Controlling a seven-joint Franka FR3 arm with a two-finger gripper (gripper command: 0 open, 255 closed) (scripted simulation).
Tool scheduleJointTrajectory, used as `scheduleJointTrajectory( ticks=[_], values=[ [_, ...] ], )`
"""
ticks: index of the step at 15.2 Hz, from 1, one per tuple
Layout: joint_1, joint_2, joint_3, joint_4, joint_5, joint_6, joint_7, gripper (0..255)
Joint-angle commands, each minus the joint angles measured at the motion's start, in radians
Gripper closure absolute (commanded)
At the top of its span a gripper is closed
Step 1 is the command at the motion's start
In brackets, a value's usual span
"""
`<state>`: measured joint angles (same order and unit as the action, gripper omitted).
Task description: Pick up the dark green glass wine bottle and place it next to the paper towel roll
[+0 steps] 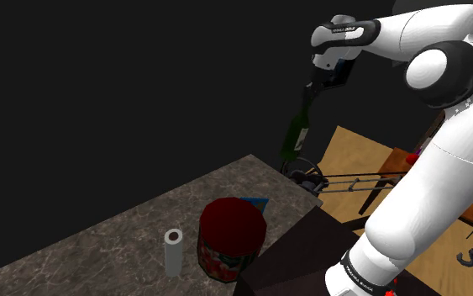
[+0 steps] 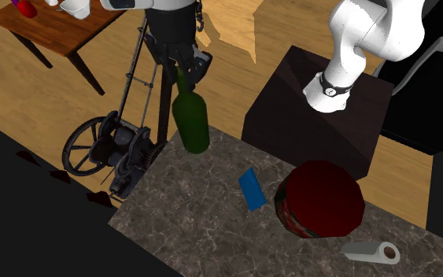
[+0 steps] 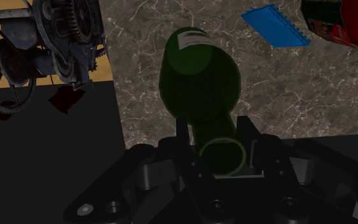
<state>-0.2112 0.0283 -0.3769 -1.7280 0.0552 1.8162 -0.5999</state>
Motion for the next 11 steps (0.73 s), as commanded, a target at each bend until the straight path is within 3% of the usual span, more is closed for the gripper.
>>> scheduleJointTrajectory(
  ticks=[1, 11],
  values=[
    [0.0, 0.0, 0.0, 0.028, 0.0, -0.028, 0.001, 255],
    [-0.005, 0.024, -0.004, 0.191, 0.008, -0.169, 0.0, 255]
  ],
)
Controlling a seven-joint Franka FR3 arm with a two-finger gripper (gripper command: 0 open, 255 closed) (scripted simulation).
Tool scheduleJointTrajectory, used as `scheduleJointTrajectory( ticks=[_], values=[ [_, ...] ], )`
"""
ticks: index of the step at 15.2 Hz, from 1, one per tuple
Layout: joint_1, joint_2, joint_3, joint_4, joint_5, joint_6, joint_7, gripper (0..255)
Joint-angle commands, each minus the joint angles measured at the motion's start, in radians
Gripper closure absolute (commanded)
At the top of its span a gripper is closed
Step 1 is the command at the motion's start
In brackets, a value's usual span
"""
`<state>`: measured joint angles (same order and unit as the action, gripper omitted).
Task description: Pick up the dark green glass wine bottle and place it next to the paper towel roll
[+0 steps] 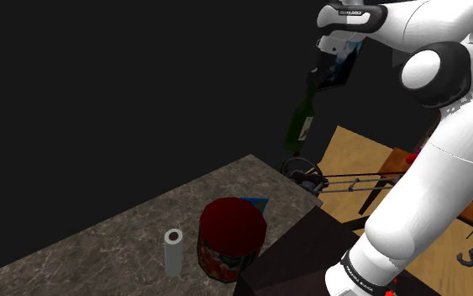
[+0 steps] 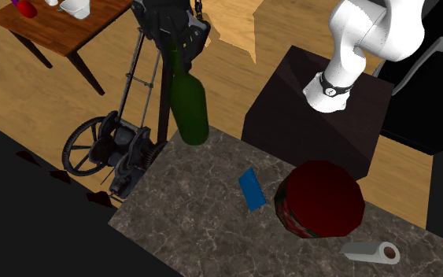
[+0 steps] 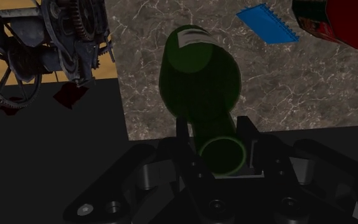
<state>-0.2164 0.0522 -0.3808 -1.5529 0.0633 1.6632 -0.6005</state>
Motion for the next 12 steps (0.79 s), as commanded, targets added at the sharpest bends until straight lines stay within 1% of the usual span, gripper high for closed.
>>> scheduleJointTrajectory(
  ticks=[1, 8, 12],
  values=[
    [-0.001, 0.005, -0.001, 0.035, 0.002, -0.031, 0.0, 255],
    [-0.01, 0.042, -0.006, 0.176, 0.017, -0.137, -0.005, 255],
    [0.052, -0.02, 0.042, 0.102, -0.015, -0.116, 0.1, 255]
  ],
)
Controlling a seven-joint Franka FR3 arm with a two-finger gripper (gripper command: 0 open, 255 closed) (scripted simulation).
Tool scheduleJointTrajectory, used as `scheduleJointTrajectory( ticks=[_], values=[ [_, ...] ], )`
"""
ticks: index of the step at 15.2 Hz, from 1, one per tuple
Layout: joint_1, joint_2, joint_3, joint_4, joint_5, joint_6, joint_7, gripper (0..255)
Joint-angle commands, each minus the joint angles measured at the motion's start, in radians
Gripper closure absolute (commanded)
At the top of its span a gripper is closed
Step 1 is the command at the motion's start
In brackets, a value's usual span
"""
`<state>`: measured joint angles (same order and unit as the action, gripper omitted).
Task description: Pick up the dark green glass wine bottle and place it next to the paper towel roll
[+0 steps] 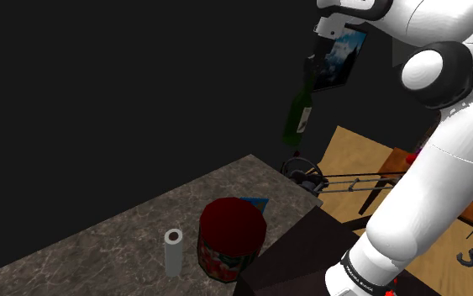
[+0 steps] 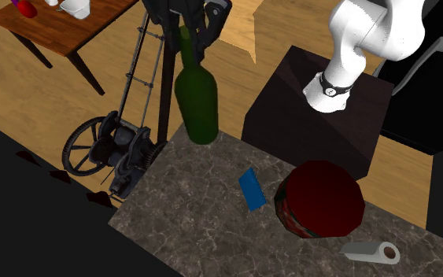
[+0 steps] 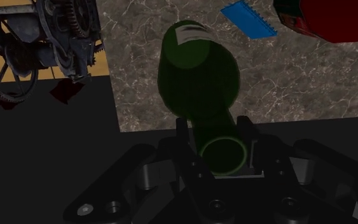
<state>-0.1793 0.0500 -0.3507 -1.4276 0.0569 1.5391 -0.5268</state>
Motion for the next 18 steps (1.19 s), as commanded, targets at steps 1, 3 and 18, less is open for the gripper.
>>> scheduleJointTrajectory(
  ticks=[1, 3, 18],
  values=[
    [0.029, -0.03, 0.024, -0.038, -0.015, 0.012, 0.052, 255],
    [0.056, -0.051, 0.05, -0.062, -0.025, 0.018, 0.103, 255],
    [0.231, -0.059, 0.24, -0.071, -0.052, 0.027, 0.468, 255]
  ],
)
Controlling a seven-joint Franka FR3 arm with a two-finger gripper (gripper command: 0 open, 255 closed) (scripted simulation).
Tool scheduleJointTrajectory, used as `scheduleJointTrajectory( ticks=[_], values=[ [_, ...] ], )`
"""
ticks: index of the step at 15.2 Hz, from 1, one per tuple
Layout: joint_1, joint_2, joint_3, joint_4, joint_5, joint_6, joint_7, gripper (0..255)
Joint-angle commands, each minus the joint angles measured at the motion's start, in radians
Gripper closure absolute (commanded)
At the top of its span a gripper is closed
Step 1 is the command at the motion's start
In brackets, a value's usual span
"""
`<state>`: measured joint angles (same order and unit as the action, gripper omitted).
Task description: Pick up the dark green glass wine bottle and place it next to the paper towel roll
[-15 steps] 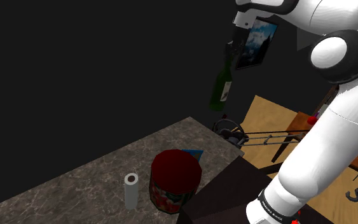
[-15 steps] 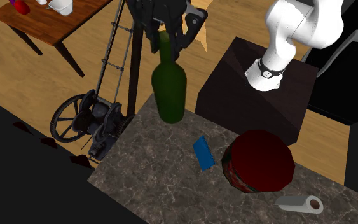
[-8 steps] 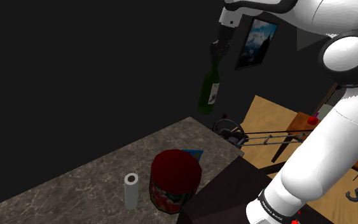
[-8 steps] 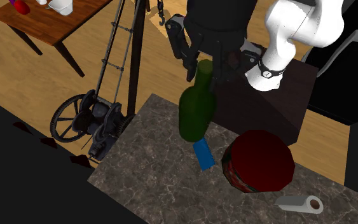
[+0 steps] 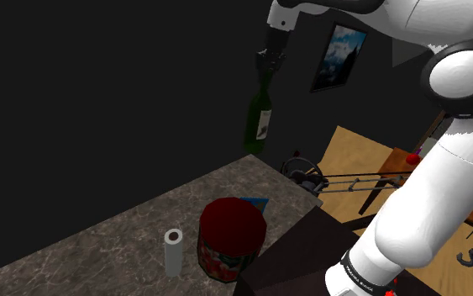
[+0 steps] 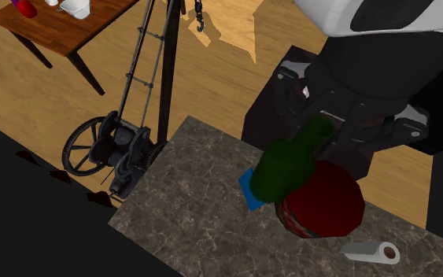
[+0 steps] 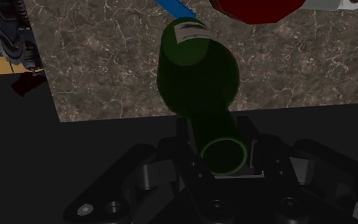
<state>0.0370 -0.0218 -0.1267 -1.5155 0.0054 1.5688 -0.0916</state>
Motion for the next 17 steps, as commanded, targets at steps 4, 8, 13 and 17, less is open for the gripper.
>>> scheduleJointTrajectory(
  ticks=[4, 8, 13, 17],
  values=[
    [0.061, 0.053, 0.062, 0.067, -0.004, -0.013, 0.124, 255],
    [0.108, 0.112, 0.104, 0.141, -0.011, -0.029, 0.213, 255],
    [0.171, 0.214, 0.15, 0.279, -0.026, -0.066, 0.32, 255],
    [0.228, 0.327, 0.179, 0.443, -0.044, -0.118, 0.4, 255]
  ],
)
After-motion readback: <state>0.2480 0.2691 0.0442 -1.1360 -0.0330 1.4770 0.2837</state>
